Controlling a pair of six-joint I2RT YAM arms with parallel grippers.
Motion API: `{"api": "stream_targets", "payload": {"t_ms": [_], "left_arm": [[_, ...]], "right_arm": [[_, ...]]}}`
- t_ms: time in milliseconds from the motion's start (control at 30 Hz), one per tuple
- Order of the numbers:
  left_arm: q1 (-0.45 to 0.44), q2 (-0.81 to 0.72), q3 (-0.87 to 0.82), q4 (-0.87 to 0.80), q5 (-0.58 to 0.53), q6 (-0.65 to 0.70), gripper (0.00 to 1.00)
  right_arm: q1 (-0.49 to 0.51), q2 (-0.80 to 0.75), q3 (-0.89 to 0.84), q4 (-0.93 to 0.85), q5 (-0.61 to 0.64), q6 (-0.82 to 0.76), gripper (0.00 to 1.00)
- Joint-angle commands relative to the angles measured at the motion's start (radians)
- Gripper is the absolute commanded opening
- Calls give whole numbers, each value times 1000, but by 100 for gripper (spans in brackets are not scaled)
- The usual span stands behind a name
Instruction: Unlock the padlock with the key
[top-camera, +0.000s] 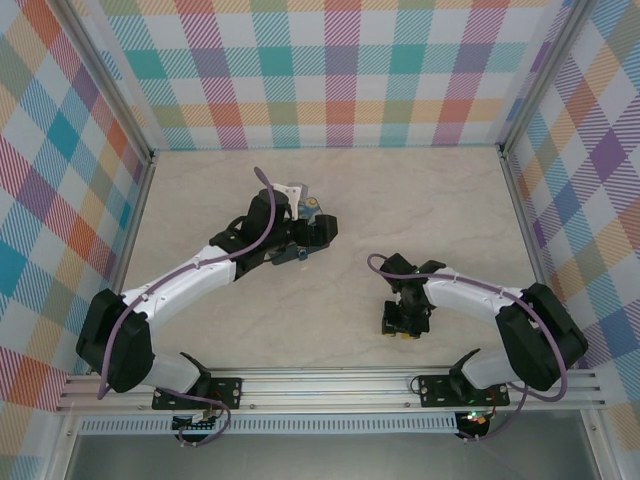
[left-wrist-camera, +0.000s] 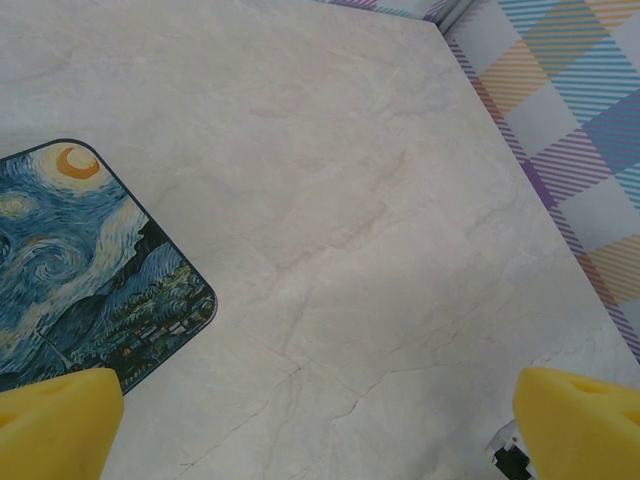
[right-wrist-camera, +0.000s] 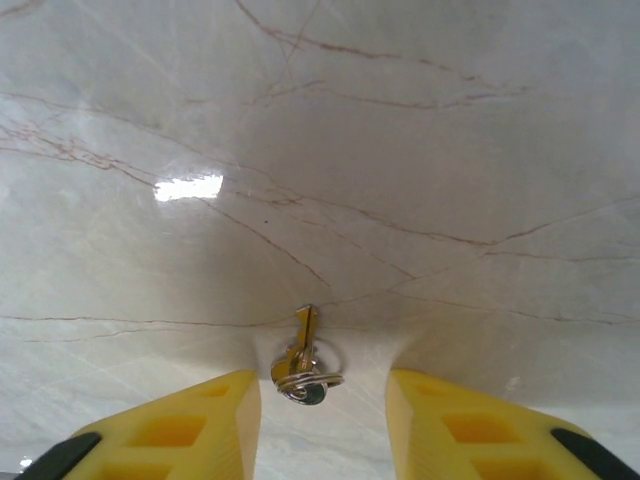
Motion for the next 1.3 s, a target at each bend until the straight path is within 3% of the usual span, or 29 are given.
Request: {"api": "stream_targets", "payload": {"t_ms": [0,633,1267], "left_arm": [[12,-24,-4,-7,-13,14,100],[14,-19,3,-18,-18,20,100],[14,-30,1,-32,-25,32,100]], "right_arm": [[11,16,23,27,5,7,34],[28,24,52,16,21,-5,19],[34,51,65,-46,47,-31,23]]}}
